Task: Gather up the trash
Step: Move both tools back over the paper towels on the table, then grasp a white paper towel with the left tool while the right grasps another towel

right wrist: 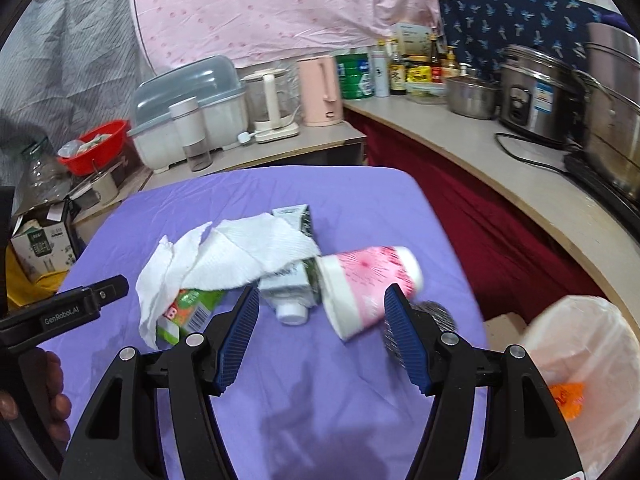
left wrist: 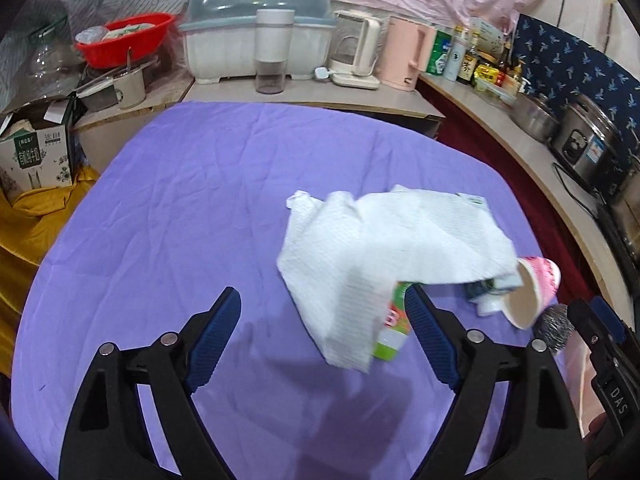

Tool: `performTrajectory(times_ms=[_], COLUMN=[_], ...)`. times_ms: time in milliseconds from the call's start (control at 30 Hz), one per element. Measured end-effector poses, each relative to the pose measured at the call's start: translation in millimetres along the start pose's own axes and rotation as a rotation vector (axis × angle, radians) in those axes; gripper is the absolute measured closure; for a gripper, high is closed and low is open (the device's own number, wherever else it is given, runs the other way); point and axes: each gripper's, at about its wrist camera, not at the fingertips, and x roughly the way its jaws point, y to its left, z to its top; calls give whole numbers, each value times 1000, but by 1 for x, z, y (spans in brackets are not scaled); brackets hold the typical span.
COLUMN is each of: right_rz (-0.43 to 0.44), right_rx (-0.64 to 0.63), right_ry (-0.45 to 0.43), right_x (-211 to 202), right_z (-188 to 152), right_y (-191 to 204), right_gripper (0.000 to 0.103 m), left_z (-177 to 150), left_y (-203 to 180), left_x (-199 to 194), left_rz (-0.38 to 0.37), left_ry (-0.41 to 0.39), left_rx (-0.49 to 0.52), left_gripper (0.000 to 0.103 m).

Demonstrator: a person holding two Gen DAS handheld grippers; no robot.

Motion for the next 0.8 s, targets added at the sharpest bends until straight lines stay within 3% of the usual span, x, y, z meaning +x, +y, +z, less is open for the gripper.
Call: performTrajectory(times_ms=[367,500,633,700,800], right_rz=[20,-5,-31,-32,-38], right_rx=[-54,-67,-72,-72,-80], right_ry=[74,90,90,87,80], right_x=[80,96,100,98,94], right_z=[19,18,16,15,15], right_y=[36,37,35,35,38], right_gripper=[43,46,56,56,60], left_z=[15,14,11,9,8], left_y=[14,11,9,7,8], left_x=[58,68,72,73,70], left_rz=[-47,-79,-101,-103,-106], left_ry=[72,94,105,112,112], left_rx=[-23,-9,1,10,5], left_gripper=[25,39,53,71,81])
